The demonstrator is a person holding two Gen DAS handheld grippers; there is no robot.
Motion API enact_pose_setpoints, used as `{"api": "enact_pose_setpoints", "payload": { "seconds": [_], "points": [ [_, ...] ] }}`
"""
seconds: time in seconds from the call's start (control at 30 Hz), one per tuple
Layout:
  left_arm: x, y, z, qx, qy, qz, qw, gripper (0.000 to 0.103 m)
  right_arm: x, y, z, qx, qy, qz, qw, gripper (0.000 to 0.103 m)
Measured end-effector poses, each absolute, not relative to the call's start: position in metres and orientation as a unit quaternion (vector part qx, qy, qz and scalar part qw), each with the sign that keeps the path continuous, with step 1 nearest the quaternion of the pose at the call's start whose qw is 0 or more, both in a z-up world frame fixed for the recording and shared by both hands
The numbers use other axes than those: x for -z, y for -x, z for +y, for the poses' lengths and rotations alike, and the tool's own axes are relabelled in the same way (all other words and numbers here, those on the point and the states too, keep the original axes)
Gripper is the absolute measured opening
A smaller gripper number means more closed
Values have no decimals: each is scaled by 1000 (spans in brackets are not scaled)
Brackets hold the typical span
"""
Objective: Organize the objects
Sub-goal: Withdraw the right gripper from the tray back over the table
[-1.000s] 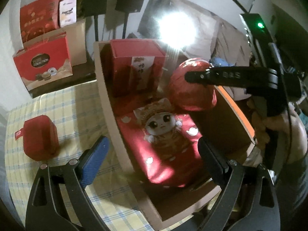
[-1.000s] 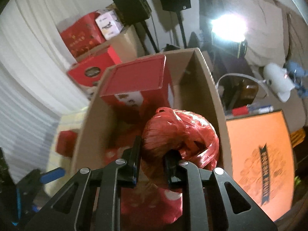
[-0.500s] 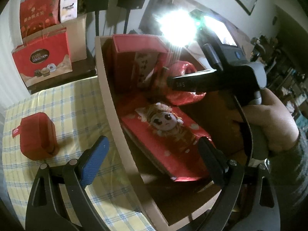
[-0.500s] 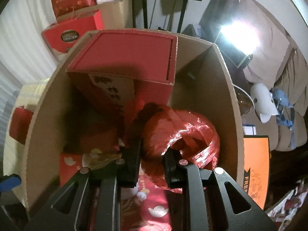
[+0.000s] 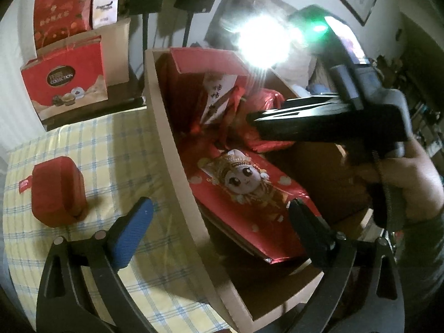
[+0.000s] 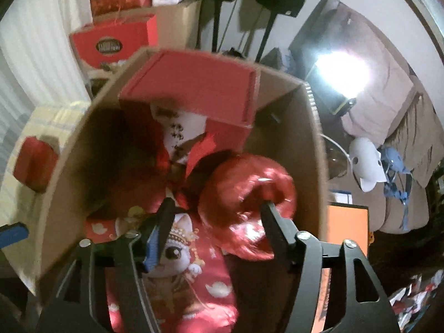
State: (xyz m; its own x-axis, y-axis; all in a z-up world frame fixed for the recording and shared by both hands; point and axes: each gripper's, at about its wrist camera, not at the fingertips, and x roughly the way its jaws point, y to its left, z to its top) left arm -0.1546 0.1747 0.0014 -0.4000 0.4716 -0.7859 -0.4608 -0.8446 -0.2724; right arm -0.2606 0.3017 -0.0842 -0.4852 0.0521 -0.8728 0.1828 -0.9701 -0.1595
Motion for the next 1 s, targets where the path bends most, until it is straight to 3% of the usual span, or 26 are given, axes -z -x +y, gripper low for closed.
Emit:
{"api": "enact_pose_setpoints", "payload": {
  "seconds": [0.33,1.0],
  "points": [
    [-16,145,160,-856,452,13,251,101,36,222,308,878,-471,31,82,79],
    [-29,139,55,-890,426,10,163,101,27,184,206,877,-442,18,187,81]
  ]
}}
